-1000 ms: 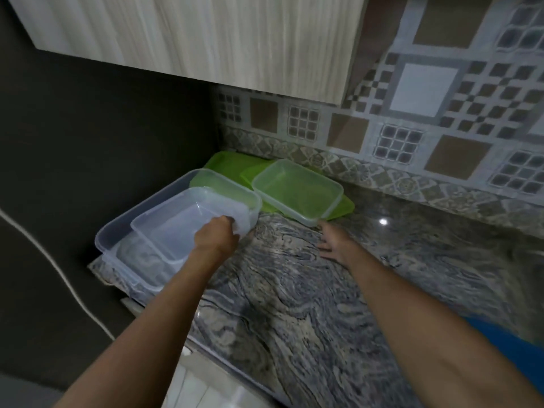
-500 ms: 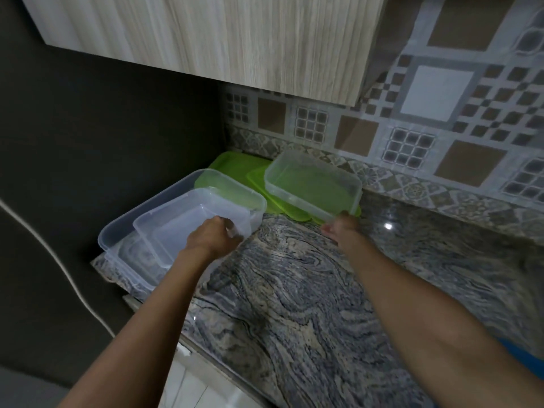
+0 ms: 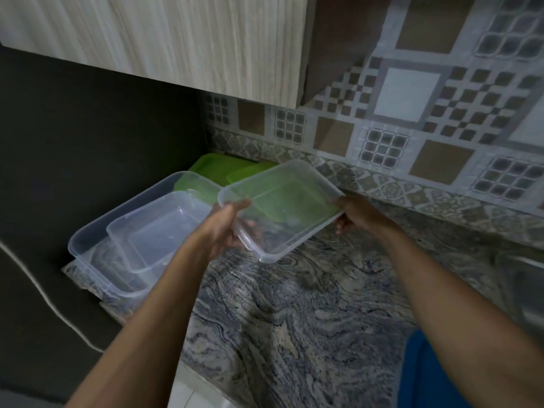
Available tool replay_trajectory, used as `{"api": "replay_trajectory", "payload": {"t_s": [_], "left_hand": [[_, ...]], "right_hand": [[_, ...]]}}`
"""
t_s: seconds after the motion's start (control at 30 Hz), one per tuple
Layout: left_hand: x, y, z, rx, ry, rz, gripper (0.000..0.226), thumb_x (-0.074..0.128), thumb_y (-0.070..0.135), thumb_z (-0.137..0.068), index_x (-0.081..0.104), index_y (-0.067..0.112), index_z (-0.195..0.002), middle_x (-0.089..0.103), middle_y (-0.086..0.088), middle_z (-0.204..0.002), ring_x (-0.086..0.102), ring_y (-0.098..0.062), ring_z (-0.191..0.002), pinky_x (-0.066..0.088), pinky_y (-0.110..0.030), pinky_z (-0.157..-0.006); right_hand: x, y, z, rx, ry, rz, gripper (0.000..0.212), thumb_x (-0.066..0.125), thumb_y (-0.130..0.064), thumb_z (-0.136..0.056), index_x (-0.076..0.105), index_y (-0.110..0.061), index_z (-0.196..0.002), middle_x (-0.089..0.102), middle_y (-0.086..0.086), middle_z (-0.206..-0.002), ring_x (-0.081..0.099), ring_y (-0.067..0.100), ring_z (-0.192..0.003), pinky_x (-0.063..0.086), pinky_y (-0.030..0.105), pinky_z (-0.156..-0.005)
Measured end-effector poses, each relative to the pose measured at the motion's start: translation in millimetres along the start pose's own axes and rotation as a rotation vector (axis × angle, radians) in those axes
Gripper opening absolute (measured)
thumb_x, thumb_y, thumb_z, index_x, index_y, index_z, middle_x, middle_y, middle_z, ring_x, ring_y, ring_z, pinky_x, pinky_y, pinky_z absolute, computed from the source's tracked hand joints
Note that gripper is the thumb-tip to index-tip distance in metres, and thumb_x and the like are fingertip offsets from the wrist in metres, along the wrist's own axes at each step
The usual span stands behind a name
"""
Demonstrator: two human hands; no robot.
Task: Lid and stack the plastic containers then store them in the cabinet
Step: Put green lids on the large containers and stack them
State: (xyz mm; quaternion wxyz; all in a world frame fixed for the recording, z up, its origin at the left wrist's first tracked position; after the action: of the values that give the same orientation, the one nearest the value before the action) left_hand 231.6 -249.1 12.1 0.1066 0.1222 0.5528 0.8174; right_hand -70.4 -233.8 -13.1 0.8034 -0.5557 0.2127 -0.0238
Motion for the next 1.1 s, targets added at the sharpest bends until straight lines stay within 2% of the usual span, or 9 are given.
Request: {"api": "replay_trajectory", "payload": {"t_s": [0.23,0.33,0.5,0.63,0.73,0.87,0.93,1.03,1.1], "left_hand": [[1.9,-62.8,-3.5,-0.210,-0.062,-0.130,0.034,0.049,0.035,-0.091,0.062,0.009,-0.110,0.070,-0.015,-0.097,0.067,-0.027,-0.078,0.059,-0.034,-0.061],[10.8,-82.7,-2.8,-0.235,-0.111,-0.285,0.034,0.055,0.029,-0.092,0.059,0.007,-0.117,0.071,-0.021,-0.095,0.068,-0.034,-0.078,0.057,-0.049,-0.073],[-0.6,-86.3,-6.6,-0.122,0.047,-0.237,0.026,0.044,0.021,-0.101,0.054,0.002,-0.115,0.067,-0.025,-0.077,0.065,-0.033,-0.062,0.056,-0.037,-0.058],[-15.9,-96.2,-1.9,-0.141,0.123,-0.214,0.016,0.039,0.014,-0.102,0.052,0.007,-0.108,0.063,-0.018,-0.065,0.060,-0.023,-0.044,0.048,-0.026,-0.039],[-23.0,-97.8,2.4,-0.130,0.150,-0.217,0.017,0.038,0.012,-0.102,0.051,0.007,-0.112,0.058,-0.018,-0.069,0.056,-0.026,-0.051,0.047,-0.027,-0.042],[-28.9,-100.4,10.1,-0.126,0.182,-0.240,0.018,0.040,0.012,-0.102,0.054,0.010,-0.112,0.057,-0.016,-0.069,0.055,-0.024,-0.054,0.047,-0.029,-0.046],[-28.7,-103.3,15.7,-0.129,0.204,-0.243,0.018,0.040,0.011,-0.101,0.055,0.013,-0.110,0.058,-0.014,-0.069,0.055,-0.022,-0.053,0.046,-0.029,-0.046],[-20.7,-109.8,23.3,-0.112,0.197,-0.182,0.021,0.040,0.004,-0.101,0.059,0.012,-0.102,0.060,-0.006,-0.057,0.058,-0.011,-0.038,0.044,-0.020,-0.035],[-16.6,-118.3,25.8,-0.111,0.166,-0.154,0.018,0.042,0.005,-0.100,0.060,0.008,-0.105,0.066,-0.012,-0.066,0.058,-0.007,-0.037,0.045,-0.019,-0.035]], "right_hand": [[18.1,36.4,-20.8,0.117,-0.121,-0.047,0.017,0.052,-0.022,-0.093,0.059,-0.013,-0.080,0.055,0.000,-0.042,0.054,0.011,-0.041,0.049,0.026,-0.050],[32.6,45.4,-33.4,0.133,-0.165,-0.068,0.014,0.054,-0.026,-0.093,0.061,-0.018,-0.084,0.058,-0.005,-0.046,0.057,0.005,-0.040,0.051,0.027,-0.052],[68.1,57.5,-37.6,0.284,-0.252,-0.443,0.053,0.047,-0.061,-0.090,0.061,-0.015,-0.113,0.069,0.012,-0.093,0.069,0.023,-0.074,0.058,0.032,-0.051],[95.8,80.9,-43.1,0.436,-0.267,-0.569,0.073,0.041,-0.058,-0.095,0.042,0.001,-0.139,0.055,0.023,-0.121,0.063,0.033,-0.091,0.060,0.042,-0.061],[100.3,81.7,-51.3,0.467,-0.169,-0.664,0.058,0.044,-0.042,-0.100,0.039,0.003,-0.136,0.050,0.023,-0.132,0.057,0.036,-0.118,0.049,0.047,-0.090],[105.3,77.1,-56.5,0.439,-0.096,-0.810,0.025,0.041,-0.026,-0.102,0.051,-0.006,-0.114,0.057,0.016,-0.120,0.058,0.028,-0.112,0.050,0.043,-0.094],[91.9,72.8,-61.9,0.351,-0.001,-0.848,0.031,0.039,-0.019,-0.102,0.047,-0.008,-0.130,0.051,0.011,-0.136,0.051,0.029,-0.128,0.044,0.043,-0.105],[50.6,60.1,-56.3,0.180,0.278,-0.778,0.039,0.043,-0.019,-0.100,0.044,-0.004,-0.136,0.051,0.015,-0.137,0.057,0.033,-0.119,0.053,0.042,-0.097],[24.6,53.3,-41.7,0.067,0.478,-0.845,0.014,0.054,-0.017,-0.094,0.054,-0.014,-0.107,0.058,0.016,-0.129,0.061,0.033,-0.107,0.054,0.047,-0.091]]}}
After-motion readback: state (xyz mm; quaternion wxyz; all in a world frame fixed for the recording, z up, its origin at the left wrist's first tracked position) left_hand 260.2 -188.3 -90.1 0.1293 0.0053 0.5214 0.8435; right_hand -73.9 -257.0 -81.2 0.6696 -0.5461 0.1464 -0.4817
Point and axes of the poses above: each hand's wrist, its own z-axis away from the middle knuckle, its own x-axis out of the palm, y = z × x, the point moved 10 cm from there along -z, towards the middle knuckle
